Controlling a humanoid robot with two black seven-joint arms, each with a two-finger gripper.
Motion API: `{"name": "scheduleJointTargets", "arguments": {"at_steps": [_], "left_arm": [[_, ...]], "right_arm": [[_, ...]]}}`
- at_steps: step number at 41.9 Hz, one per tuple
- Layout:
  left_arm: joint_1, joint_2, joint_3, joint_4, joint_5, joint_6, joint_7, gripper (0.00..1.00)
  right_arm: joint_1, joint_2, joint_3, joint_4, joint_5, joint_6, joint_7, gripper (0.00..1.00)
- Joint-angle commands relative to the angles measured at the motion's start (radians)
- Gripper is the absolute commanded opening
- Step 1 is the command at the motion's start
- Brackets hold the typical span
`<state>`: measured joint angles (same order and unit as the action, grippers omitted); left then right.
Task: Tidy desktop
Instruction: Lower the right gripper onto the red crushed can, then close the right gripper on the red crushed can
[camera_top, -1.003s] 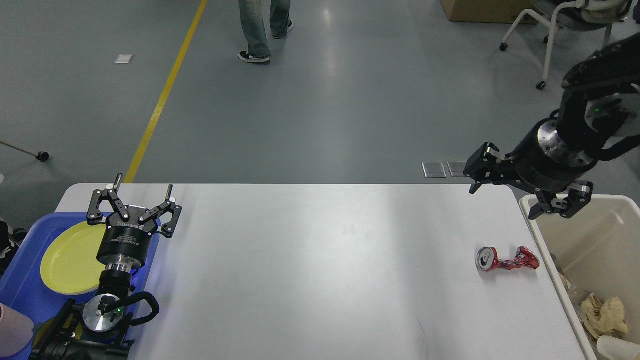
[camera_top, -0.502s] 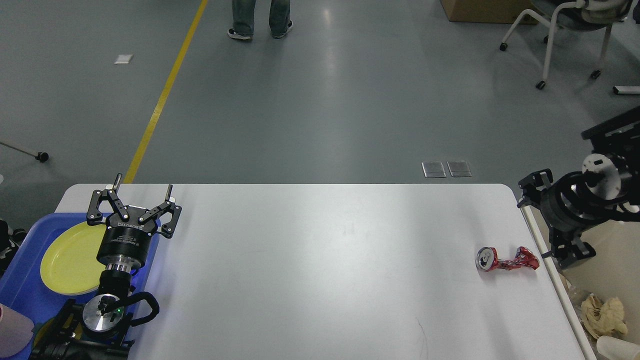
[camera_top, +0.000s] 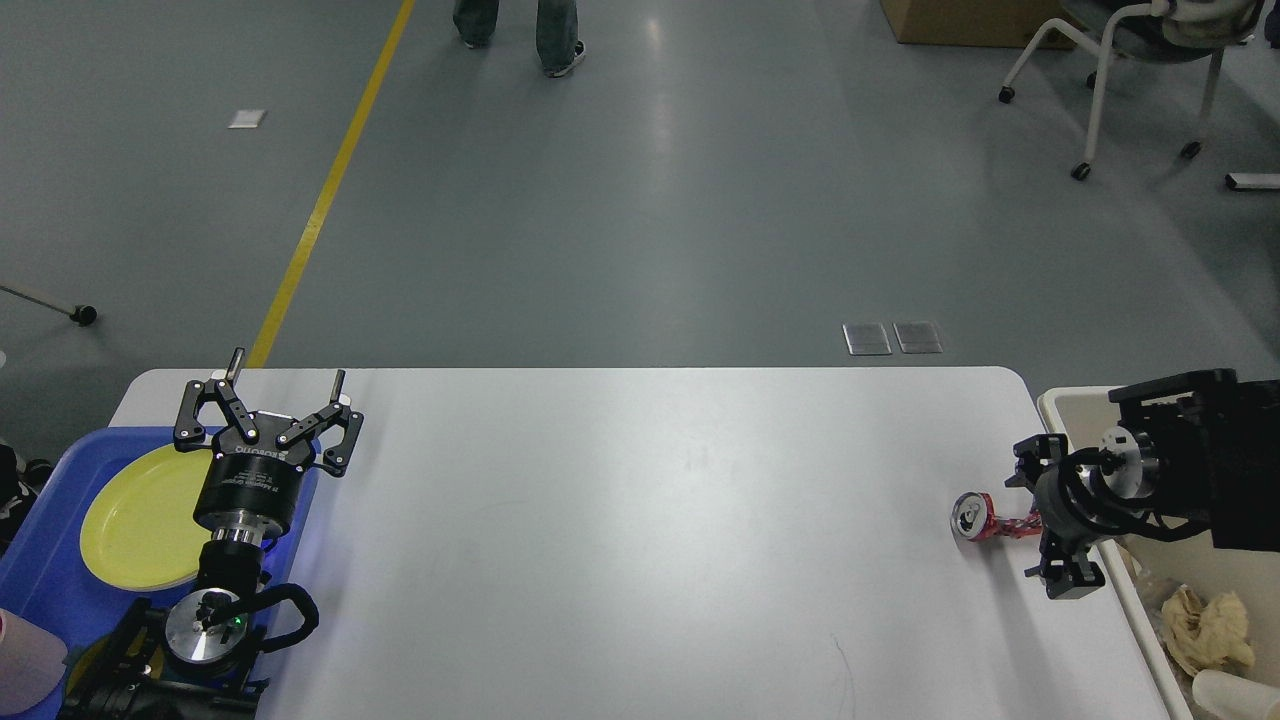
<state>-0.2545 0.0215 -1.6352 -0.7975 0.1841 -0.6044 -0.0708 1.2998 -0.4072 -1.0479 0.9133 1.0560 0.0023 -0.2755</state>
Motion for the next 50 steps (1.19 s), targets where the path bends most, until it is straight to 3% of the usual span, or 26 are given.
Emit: {"name": "scheduleJointTargets", "arguments": {"at_steps": [1, 17, 34, 50], "left_arm": [[0.000, 0.000, 0.000, 0.000, 0.000, 0.000, 0.000, 0.96], [0.000, 0.000, 0.000, 0.000, 0.000, 0.000, 0.000, 0.96], [0.000, 0.000, 0.000, 0.000, 0.000, 0.000, 0.000, 0.96], [0.000, 0.000, 0.000, 0.000, 0.000, 0.000, 0.000, 0.96]], "right_arm": [[-0.073, 0.019, 0.011, -0.109, -0.053, -0.004, -0.001, 1.00], [-0.204, 0.036, 0.089, -0.290, -0.082, 0.011, 0.001, 1.00], [-0.298, 0.064, 0.241, -0.415, -0.317, -0.001, 0.001, 1.00], [-0.315, 0.090, 0.247, -0.438, -0.343, -0.001, 0.007, 0.98]]}}
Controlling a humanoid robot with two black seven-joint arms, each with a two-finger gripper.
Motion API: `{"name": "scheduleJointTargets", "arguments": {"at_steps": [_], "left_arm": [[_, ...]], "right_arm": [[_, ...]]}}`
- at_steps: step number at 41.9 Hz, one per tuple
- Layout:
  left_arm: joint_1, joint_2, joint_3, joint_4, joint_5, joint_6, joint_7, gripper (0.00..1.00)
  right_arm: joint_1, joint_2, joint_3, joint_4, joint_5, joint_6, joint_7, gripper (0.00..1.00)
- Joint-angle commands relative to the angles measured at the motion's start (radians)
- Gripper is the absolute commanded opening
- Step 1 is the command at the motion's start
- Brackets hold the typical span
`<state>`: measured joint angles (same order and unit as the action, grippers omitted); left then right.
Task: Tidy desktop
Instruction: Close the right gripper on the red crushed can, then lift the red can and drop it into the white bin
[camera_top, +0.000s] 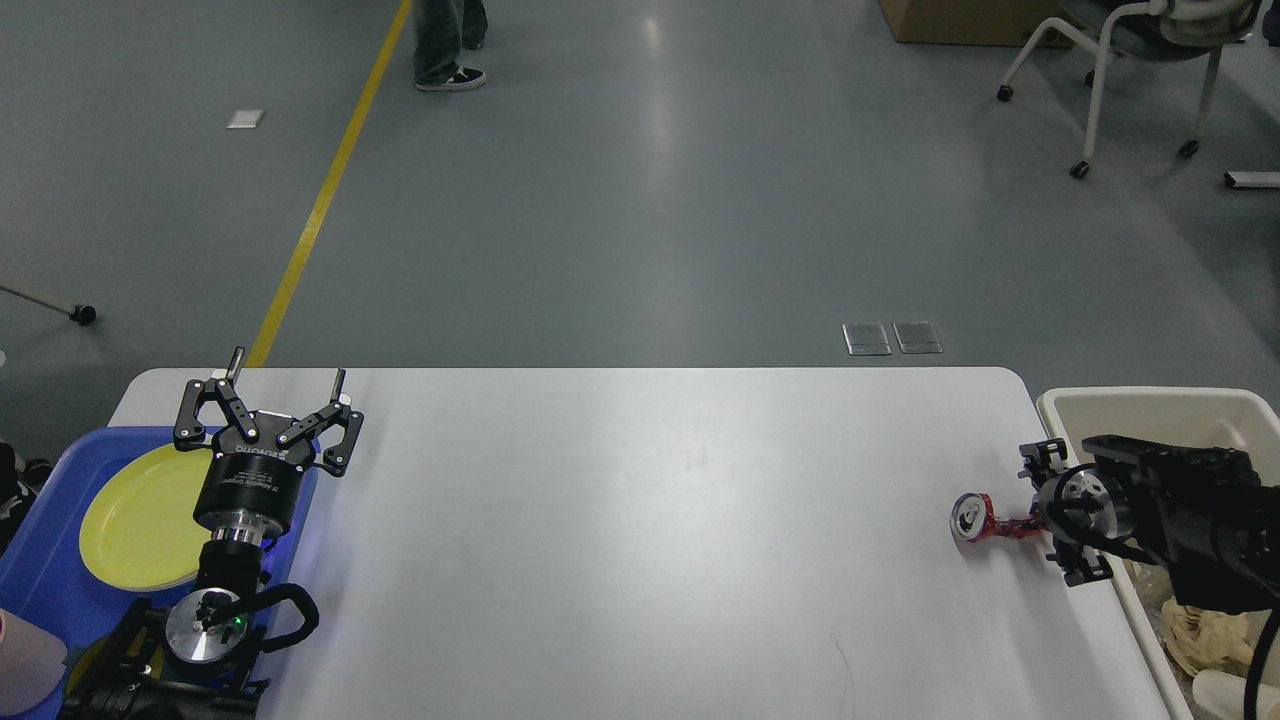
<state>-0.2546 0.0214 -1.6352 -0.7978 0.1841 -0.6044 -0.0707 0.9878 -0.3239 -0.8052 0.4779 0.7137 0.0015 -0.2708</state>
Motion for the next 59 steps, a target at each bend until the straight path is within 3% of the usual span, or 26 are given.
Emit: {"name": "scheduleJointTargets", "arguments": {"at_steps": [1, 6, 9, 13, 18, 23, 39, 51, 59], "left_arm": [[0.000, 0.000, 0.000, 0.000, 0.000, 0.000, 0.000, 0.96], [0.000, 0.000, 0.000, 0.000, 0.000, 0.000, 0.000, 0.96], [0.000, 0.000, 0.000, 0.000, 0.000, 0.000, 0.000, 0.96], [0.000, 0.000, 0.000, 0.002, 0.000, 0.000, 0.000, 0.96], [0.000, 0.000, 0.000, 0.000, 0.000, 0.000, 0.000, 0.96], [0.000, 0.000, 0.000, 0.000, 0.000, 0.000, 0.000, 0.96], [0.000, 0.000, 0.000, 0.000, 0.000, 0.000, 0.000, 0.96], [0.000, 0.000, 0.000, 0.000, 0.000, 0.000, 0.000, 0.96], [0.000, 0.000, 0.000, 0.000, 0.000, 0.000, 0.000, 0.96]], "right_arm": [[-0.003, 0.006, 0.008, -0.002, 0.000, 0.000, 0.002, 0.98], [-0.017, 0.022, 0.012, -0.024, -0.002, 0.000, 0.002, 0.92], [-0.035, 0.039, 0.011, -0.050, -0.003, 0.000, 0.002, 0.71], [-0.048, 0.040, 0.012, -0.064, -0.029, 0.000, 0.004, 0.57], [-0.051, 0.042, 0.018, -0.059, -0.063, 0.003, 0.002, 0.17], [-0.052, 0.037, 0.018, -0.061, -0.063, 0.005, 0.002, 0.00], [-0.022, 0.017, 0.018, -0.012, -0.089, 0.031, -0.016, 0.00], [0.189, -0.136, -0.014, 0.284, -0.158, 0.075, -0.025, 0.00], [0.422, -0.256, -0.162, 0.504, -0.235, 0.216, -0.042, 0.00]]}}
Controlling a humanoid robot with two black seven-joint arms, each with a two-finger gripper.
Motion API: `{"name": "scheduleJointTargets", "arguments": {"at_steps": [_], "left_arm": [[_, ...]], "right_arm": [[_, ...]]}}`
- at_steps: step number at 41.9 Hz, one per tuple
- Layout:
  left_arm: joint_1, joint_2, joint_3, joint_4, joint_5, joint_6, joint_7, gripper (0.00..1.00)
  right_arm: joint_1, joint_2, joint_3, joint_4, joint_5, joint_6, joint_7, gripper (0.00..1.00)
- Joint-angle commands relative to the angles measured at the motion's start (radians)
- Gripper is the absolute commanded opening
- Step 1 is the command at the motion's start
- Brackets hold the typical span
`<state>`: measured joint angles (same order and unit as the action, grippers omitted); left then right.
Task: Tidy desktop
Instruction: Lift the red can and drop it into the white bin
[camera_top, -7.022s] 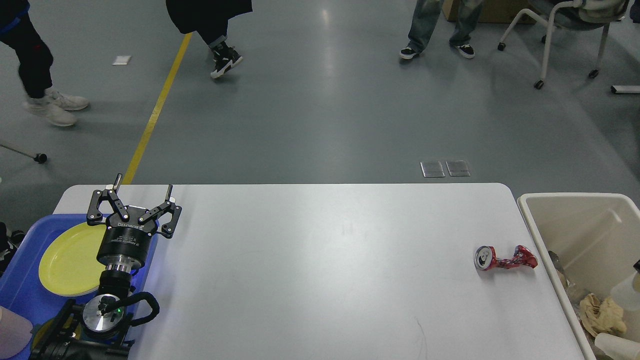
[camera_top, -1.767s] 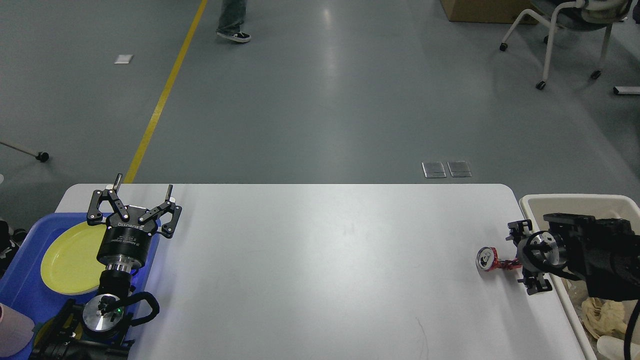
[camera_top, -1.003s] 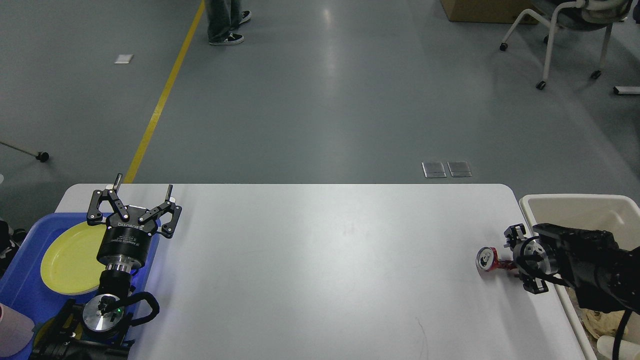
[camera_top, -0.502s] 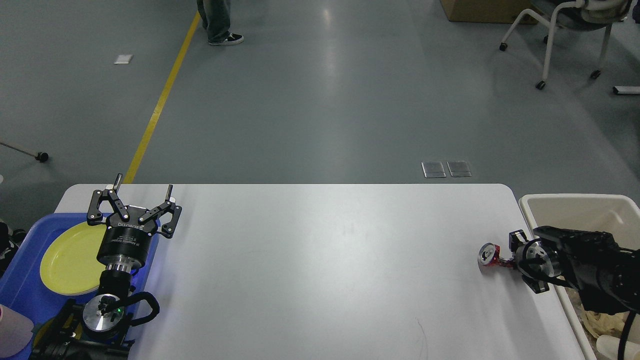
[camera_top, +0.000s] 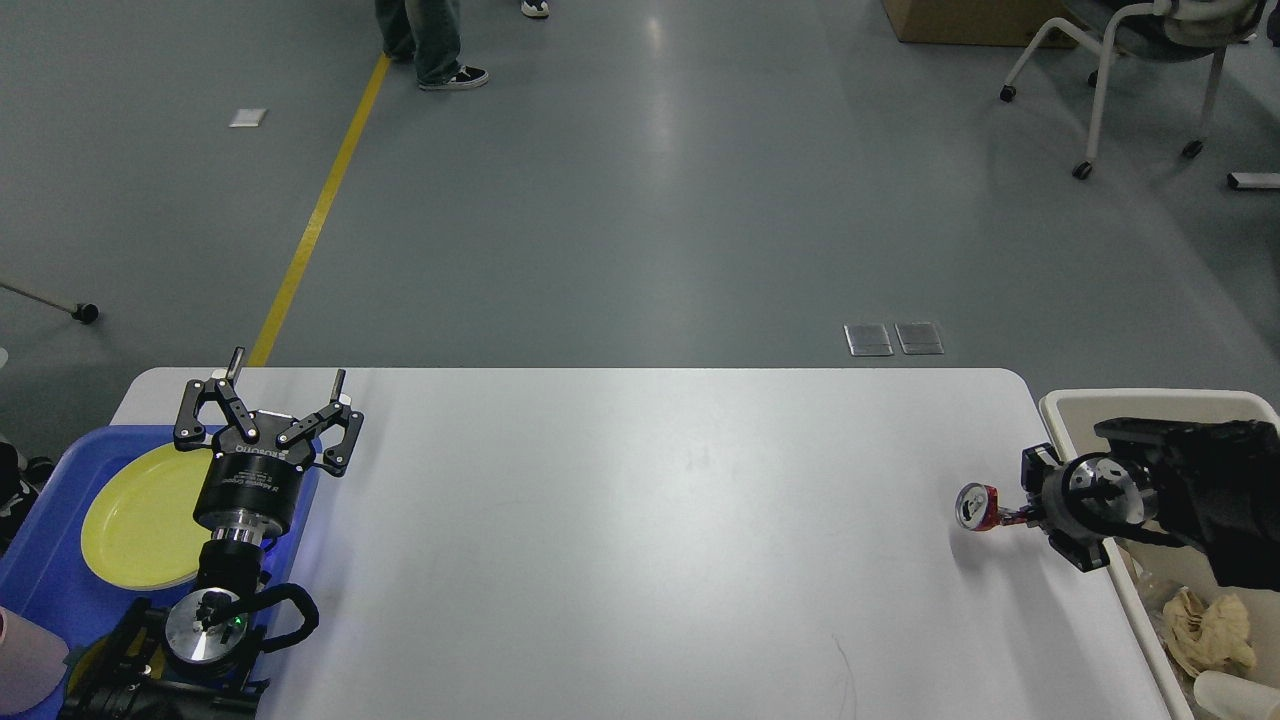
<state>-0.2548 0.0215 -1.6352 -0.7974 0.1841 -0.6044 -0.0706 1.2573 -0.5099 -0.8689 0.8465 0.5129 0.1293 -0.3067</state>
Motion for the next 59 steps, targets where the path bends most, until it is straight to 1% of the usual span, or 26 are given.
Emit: {"name": "scheduleJointTargets", "arguments": {"at_steps": [1, 9, 13, 14, 18, 23, 29, 32, 36, 37, 40, 42, 44, 47, 49, 50, 54, 59], "left_arm": [[0.000, 0.000, 0.000, 0.000, 0.000, 0.000, 0.000, 0.96], [0.000, 0.000, 0.000, 0.000, 0.000, 0.000, 0.000, 0.96], [0.000, 0.000, 0.000, 0.001, 0.000, 0.000, 0.000, 0.96], [0.000, 0.000, 0.000, 0.000, 0.000, 0.000, 0.000, 0.96], [0.000, 0.000, 0.000, 0.000, 0.000, 0.000, 0.000, 0.96], [0.000, 0.000, 0.000, 0.000, 0.000, 0.000, 0.000, 0.96], [0.000, 0.000, 0.000, 0.000, 0.000, 0.000, 0.000, 0.96], [0.000, 0.000, 0.000, 0.000, 0.000, 0.000, 0.000, 0.96], [0.000, 0.000, 0.000, 0.000, 0.000, 0.000, 0.000, 0.96], [0.000, 0.000, 0.000, 0.000, 0.000, 0.000, 0.000, 0.96], [0.000, 0.000, 0.000, 0.000, 0.000, 0.000, 0.000, 0.96], [0.000, 0.000, 0.000, 0.000, 0.000, 0.000, 0.000, 0.96], [0.000, 0.000, 0.000, 0.000, 0.000, 0.000, 0.000, 0.96], [0.000, 0.000, 0.000, 0.000, 0.000, 0.000, 0.000, 0.96], [0.000, 0.000, 0.000, 0.000, 0.000, 0.000, 0.000, 0.96], [0.000, 0.000, 0.000, 0.000, 0.000, 0.000, 0.000, 0.96], [0.000, 0.000, 0.000, 0.000, 0.000, 0.000, 0.000, 0.96], [0.000, 0.000, 0.000, 0.000, 0.000, 0.000, 0.000, 0.96]], "right_arm": [[0.187, -0.082, -0.126, 0.167, -0.036, 0.111, -0.005, 0.00], [0.505, -0.121, -0.372, 0.382, -0.142, 0.259, 0.003, 0.00], [0.660, -0.157, -0.442, 0.482, -0.226, 0.314, 0.003, 0.00], [0.747, -0.182, -0.471, 0.532, -0.282, 0.343, 0.001, 0.00], [0.891, -0.206, -0.527, 0.618, -0.344, 0.380, 0.000, 0.00], [0.993, -0.205, -0.581, 0.672, -0.346, 0.385, -0.002, 0.00], [0.988, -0.210, -0.611, 0.652, -0.347, 0.360, 0.000, 0.00], [0.976, -0.231, -0.637, 0.613, -0.352, 0.343, -0.002, 0.00], [0.898, -0.308, -0.622, 0.524, -0.356, 0.312, 0.000, 0.00], [0.849, -0.341, -0.615, 0.475, -0.361, 0.299, 0.003, 0.00], [0.745, -0.380, -0.578, 0.389, -0.375, 0.270, 0.008, 0.00], [0.658, -0.397, -0.538, 0.330, -0.384, 0.256, 0.009, 0.00], [0.468, -0.404, -0.416, 0.200, -0.399, 0.234, 0.017, 0.00], [0.311, -0.395, -0.306, 0.093, -0.409, 0.230, 0.020, 0.00], [0.100, -0.372, -0.144, -0.051, -0.413, 0.227, 0.023, 0.00], [0.047, -0.360, -0.112, -0.085, -0.413, 0.225, 0.026, 0.00], [-0.140, -0.288, -0.006, -0.231, -0.413, 0.196, 0.029, 0.00], [-0.327, -0.175, 0.057, -0.414, -0.412, 0.139, 0.040, 0.00]]}}
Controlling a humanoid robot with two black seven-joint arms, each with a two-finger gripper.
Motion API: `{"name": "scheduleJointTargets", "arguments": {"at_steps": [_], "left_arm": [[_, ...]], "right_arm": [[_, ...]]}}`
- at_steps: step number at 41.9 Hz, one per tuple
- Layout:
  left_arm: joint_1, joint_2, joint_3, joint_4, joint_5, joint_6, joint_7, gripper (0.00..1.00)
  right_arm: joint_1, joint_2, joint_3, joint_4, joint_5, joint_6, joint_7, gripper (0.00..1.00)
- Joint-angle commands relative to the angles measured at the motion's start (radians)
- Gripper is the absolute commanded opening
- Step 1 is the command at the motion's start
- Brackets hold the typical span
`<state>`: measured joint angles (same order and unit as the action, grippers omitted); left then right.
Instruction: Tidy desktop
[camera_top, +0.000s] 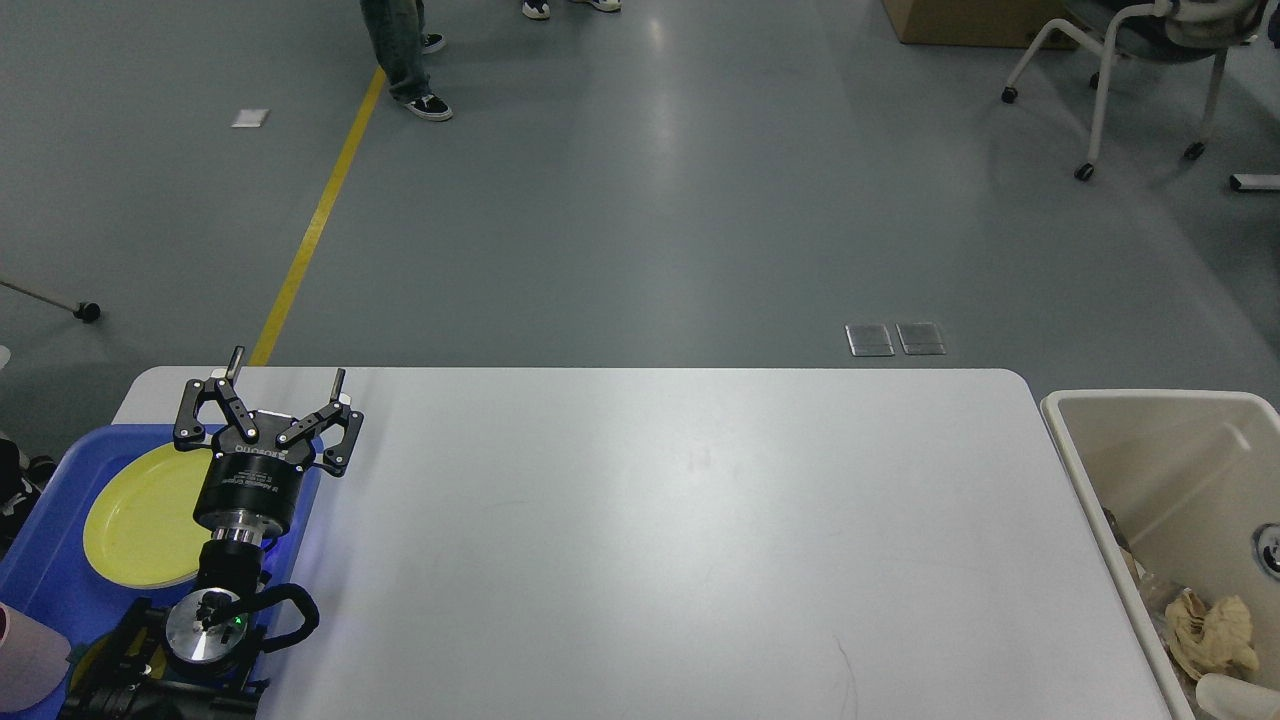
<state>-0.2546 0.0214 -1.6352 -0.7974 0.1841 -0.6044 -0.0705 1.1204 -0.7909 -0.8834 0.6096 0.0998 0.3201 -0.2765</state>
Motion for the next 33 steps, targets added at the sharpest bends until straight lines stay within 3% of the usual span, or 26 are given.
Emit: {"name": "scheduleJointTargets", "arguments": {"at_steps": [1, 8, 14, 21, 33], "left_arm": [[0.000, 0.000, 0.000, 0.000, 0.000, 0.000, -0.002, 0.96], [0.000, 0.000, 0.000, 0.000, 0.000, 0.000, 0.000, 0.96], [0.000, 0.000, 0.000, 0.000, 0.000, 0.000, 0.000, 0.96], [0.000, 0.000, 0.000, 0.000, 0.000, 0.000, 0.000, 0.96], [0.000, 0.000, 0.000, 0.000, 0.000, 0.000, 0.000, 0.96]], "right_arm": [[-0.224, 0.133, 0.075, -0.210, 0.001, -0.065, 0.013, 0.00], [-0.411, 0.280, 0.066, -0.419, 0.001, -0.162, 0.063, 0.00], [-0.491, 0.347, 0.011, -0.513, -0.003, -0.228, 0.109, 0.00], [-0.537, 0.378, -0.083, -0.537, 0.001, -0.318, 0.117, 0.00], [-0.544, 0.387, -0.078, -0.536, 0.003, -0.332, 0.115, 0.00]]}}
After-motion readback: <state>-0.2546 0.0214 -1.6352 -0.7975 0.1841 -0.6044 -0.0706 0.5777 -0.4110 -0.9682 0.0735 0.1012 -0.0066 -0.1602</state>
